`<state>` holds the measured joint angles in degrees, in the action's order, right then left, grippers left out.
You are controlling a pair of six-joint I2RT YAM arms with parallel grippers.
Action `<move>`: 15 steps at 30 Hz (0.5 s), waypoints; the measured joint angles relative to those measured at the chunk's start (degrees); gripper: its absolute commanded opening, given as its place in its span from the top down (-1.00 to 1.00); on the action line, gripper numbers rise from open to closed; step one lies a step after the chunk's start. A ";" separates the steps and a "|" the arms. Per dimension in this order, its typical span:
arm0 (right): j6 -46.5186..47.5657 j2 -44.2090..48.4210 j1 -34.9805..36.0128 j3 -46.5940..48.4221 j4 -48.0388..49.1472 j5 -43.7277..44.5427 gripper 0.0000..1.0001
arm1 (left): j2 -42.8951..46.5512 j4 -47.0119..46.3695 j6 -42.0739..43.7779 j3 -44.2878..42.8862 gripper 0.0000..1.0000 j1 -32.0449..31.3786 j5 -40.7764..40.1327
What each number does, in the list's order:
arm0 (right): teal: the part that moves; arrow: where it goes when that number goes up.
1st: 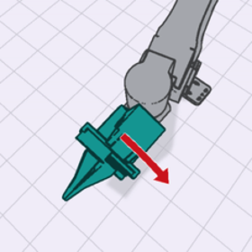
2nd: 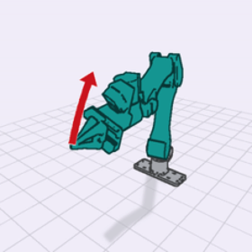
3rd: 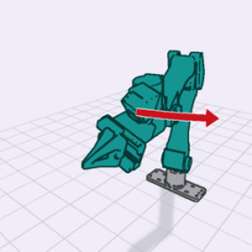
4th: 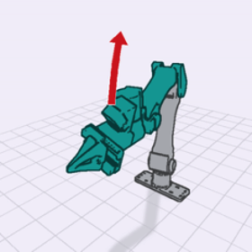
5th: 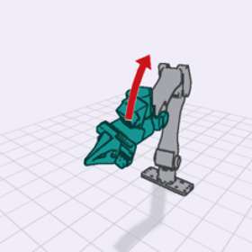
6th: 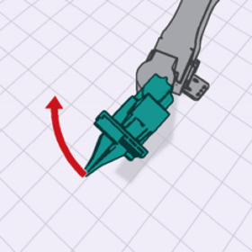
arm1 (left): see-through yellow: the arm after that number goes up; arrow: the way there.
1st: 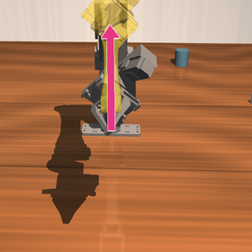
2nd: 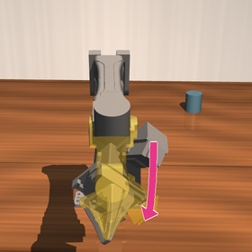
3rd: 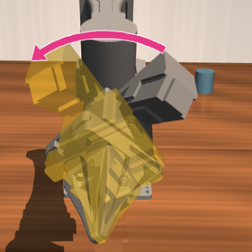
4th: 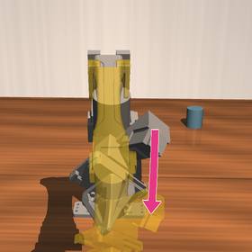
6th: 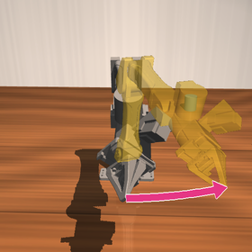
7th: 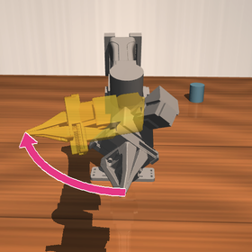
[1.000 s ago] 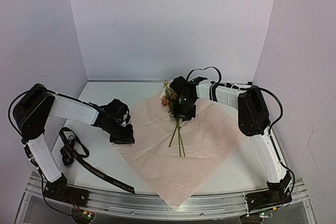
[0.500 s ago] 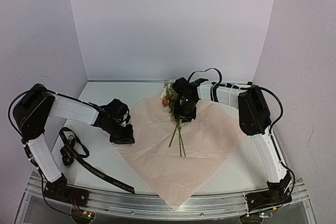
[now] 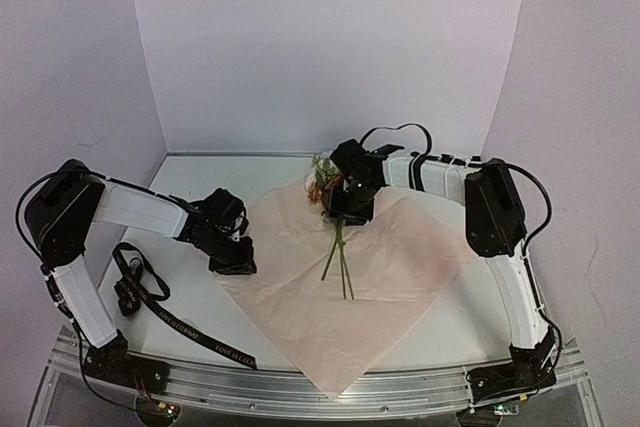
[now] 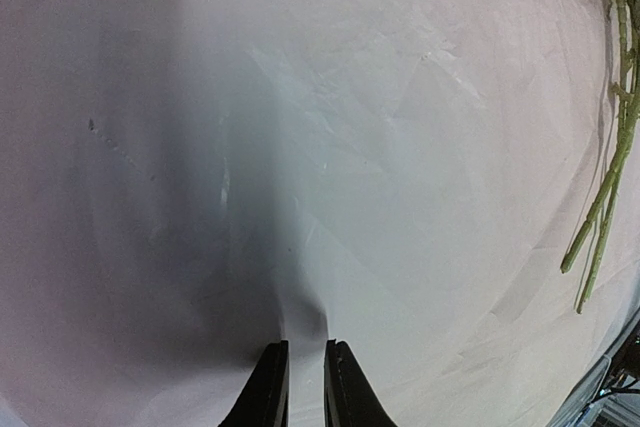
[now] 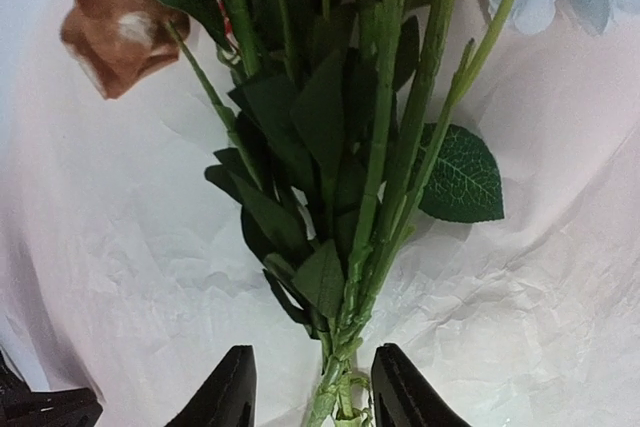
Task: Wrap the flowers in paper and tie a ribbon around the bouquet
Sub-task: Place the fake flower on the flattened wrapping paper.
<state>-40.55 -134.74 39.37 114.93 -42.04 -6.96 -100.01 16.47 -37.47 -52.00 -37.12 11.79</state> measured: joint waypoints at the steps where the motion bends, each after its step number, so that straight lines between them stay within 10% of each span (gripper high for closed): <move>1: -0.05 0.21 -0.08 0.00 0.23 0.04 0.30 | 0.00 0.00 0.00 0.01 0.71 0.00 0.00; 15: -3.20 0.29 -3.30 0.00 0.83 0.01 0.62 | 0.00 -0.02 0.09 0.03 0.71 0.00 0.00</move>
<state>-43.75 -134.45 36.07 114.93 -41.21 -6.95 -100.01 16.45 -37.39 -51.96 -37.12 11.79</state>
